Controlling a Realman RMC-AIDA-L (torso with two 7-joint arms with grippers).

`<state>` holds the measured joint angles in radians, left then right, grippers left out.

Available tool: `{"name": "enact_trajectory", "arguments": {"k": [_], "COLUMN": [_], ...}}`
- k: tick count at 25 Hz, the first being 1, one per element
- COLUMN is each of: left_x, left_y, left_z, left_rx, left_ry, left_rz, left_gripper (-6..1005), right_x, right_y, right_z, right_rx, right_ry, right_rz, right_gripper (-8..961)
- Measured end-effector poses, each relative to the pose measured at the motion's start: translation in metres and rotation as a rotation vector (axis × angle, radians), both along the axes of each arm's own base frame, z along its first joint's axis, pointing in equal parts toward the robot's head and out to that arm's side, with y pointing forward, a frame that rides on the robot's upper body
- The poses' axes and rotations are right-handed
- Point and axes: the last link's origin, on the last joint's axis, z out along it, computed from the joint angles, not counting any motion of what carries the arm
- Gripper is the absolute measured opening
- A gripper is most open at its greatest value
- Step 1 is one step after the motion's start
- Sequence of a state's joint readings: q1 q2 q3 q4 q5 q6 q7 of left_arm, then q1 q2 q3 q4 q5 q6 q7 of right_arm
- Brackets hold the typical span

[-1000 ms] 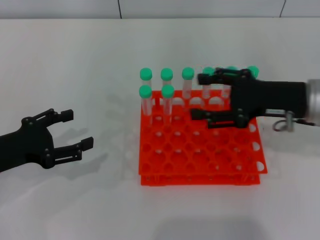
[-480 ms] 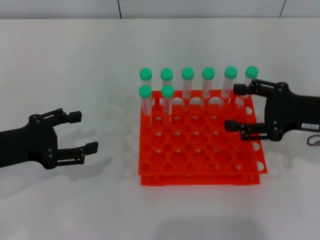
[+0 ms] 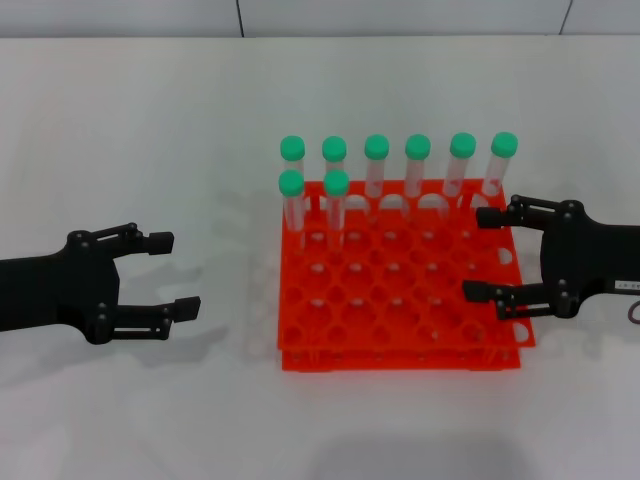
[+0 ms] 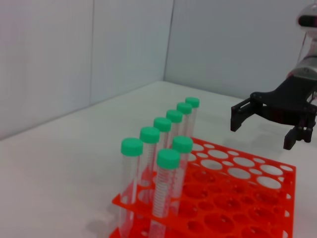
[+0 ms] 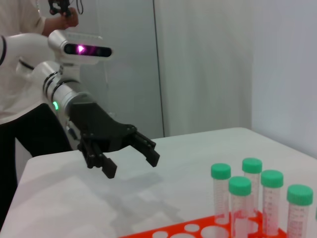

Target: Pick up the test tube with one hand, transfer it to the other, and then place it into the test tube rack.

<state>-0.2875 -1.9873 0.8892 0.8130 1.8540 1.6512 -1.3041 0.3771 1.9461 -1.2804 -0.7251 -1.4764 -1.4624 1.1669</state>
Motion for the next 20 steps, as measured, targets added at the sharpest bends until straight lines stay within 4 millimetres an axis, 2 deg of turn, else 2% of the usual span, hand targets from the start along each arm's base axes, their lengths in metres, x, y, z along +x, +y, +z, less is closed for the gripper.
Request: {"name": "enact_trajectory", "arguments": {"k": [6, 20], "left_x": [0.004, 0.011], "left_y": [0.003, 0.008], "left_z": [-0.001, 0.0], "left_rx": [-0.043, -0.072], "left_ry": [0.018, 0.017], "left_rz": [-0.009, -0.024], "left_gripper": [894, 894], "right_x": [0.009, 0.016], "right_y": [-0.005, -0.008], "right_z": [0.007, 0.007], "right_rx": [-0.012, -0.032], "right_ry": [-0.016, -0.042], "right_rz": [-0.014, -0.027], "right_gripper": [876, 876]}}
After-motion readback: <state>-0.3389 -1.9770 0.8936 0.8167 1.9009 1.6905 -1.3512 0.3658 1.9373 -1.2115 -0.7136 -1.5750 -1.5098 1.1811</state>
